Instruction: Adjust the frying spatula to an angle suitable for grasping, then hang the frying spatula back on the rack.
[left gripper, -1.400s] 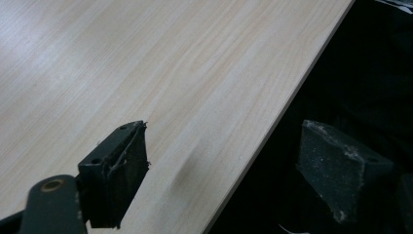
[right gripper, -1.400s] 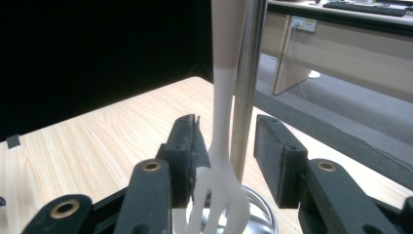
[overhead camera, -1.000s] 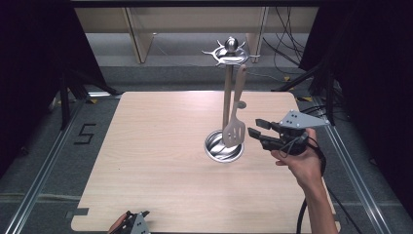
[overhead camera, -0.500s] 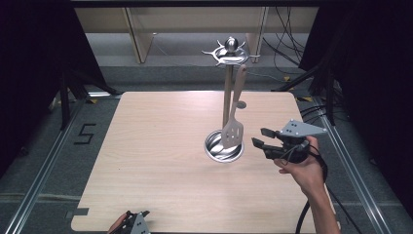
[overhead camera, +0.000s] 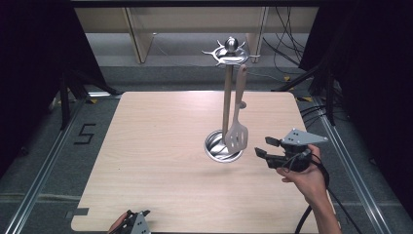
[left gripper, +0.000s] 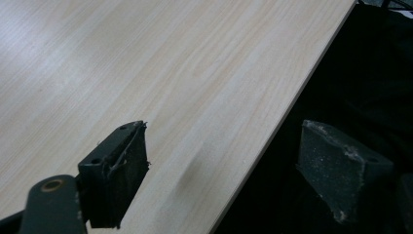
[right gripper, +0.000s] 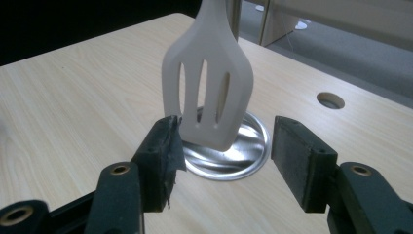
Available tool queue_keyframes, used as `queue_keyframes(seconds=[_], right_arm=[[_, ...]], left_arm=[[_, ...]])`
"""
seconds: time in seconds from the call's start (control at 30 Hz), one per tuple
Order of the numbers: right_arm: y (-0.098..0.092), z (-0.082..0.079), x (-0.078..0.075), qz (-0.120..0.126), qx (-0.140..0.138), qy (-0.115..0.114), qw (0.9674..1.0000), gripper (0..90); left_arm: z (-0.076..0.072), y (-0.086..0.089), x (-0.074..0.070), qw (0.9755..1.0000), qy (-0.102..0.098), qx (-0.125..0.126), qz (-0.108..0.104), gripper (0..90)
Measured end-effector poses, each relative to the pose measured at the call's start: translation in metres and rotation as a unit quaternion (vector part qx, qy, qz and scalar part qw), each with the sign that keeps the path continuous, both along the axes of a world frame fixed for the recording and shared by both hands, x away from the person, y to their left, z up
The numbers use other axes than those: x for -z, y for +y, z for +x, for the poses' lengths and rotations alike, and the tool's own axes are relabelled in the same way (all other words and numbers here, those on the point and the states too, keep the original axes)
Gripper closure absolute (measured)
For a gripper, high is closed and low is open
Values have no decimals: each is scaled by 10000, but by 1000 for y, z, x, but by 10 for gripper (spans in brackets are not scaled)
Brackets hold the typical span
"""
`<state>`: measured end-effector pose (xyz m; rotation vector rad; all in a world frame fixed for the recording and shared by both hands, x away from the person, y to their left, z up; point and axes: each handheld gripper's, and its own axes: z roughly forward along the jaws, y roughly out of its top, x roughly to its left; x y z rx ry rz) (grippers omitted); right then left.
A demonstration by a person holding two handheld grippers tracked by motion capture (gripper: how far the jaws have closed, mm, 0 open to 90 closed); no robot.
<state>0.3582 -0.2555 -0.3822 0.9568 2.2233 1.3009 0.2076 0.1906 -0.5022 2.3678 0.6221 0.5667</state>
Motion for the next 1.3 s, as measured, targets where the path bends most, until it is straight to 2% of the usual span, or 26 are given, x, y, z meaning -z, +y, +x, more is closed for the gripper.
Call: queue_keyframes(seconds=[0.1, 0.13, 0.17, 0.23, 0.37, 0.47, 0.6, 0.67, 0.73, 0.77, 0.8, 0.87, 0.9, 0.93, 0.97, 1.03, 1.07, 1.13, 1.2, 1.23, 1.27, 1.3], right_arm=[[-1, -1, 4, 28, 51, -23, 10000, 440], [-2, -2, 7, 19, 52, 39, 10000, 439], [-4, 0, 7, -92, -39, -95, 9999, 436], [-2, -3, 11, -74, -47, 55, 9999, 432], [-1, -4, 16, -144, -56, 49, 9999, 421], [0, -7, 21, -136, -48, 176, 9997, 416], [-1, -8, 26, -232, -92, 147, 9996, 411], [-1, -11, 28, -231, -68, 297, 9993, 411], [-1, -12, 31, -252, -51, 318, 9992, 410], [-2, -12, 33, -286, -74, 196, 9994, 409], [-2, -14, 34, -267, -65, 346, 9990, 406], [-3, -13, 36, -326, -112, 278, 9990, 402], [-3, -15, 36, -309, -75, 396, 9987, 400], [-3, -16, 36, -297, -48, 412, 9987, 399], [-4, -14, 38, -301, -123, 317, 9990, 397], [-6, -14, 39, -371, -95, 231, 9990, 395], [-6, -15, 39, -362, -88, 323, 9988, 395], [-6, -15, 42, -364, -86, 303, 9988, 392], [-5, -18, 44, -289, -82, 459, 9985, 391], [-5, -18, 45, -273, -51, 453, 9986, 390], [-6, -17, 45, -335, -86, 435, 9985, 389], [-7, -15, 47, -414, -155, 267, 9987, 387]], left_arm=[[0, 0, 0, 10000, 14, 8, -59, 178], [1, 1, -1, 10000, -16, -19, -26, 178], [1, 1, 0, 10000, -22, -33, -71, 178], [1, 1, 0, 10000, -16, -45, -74, 178], [1, 2, -1, 10000, 39, -34, -61, 178], [1, 2, -1, 10000, -6, -47, -37, 178], [1, 2, 0, 10000, 9, -64, -56, 178], [1, 2, -1, 10000, 8, -54, -71, 178], [0, 2, -1, 10000, -4, -57, -73, 178], [0, 2, -1, 10000, -5, -56, -62, 178], [0, 2, -1, 10000, -1, -54, -52, 178], [1, 2, 0, 9999, 15, -71, -78, 178], [1, 2, -1, 9999, 7, -77, -97, 178], [2, 3, 0, 9999, -5, -80, -104, 178], [2, 3, 0, 9999, -5, -80, -104, 178], [2, 3, 0, 9999, -5, -107, -23, 178], [1, 2, 0, 9999, 35, -76, -71, 178], [2, 2, 1, 9999, 5, -103, -55, 178], [2, 2, 0, 10000, -2, -84, -53, 178], [1, 2, 1, 10000, 19, -61, -41, 178], [1, 2, 1, 10000, 21, -51, -44, 178], [0, 2, 0, 10000, 5, -61, -44, 178]])
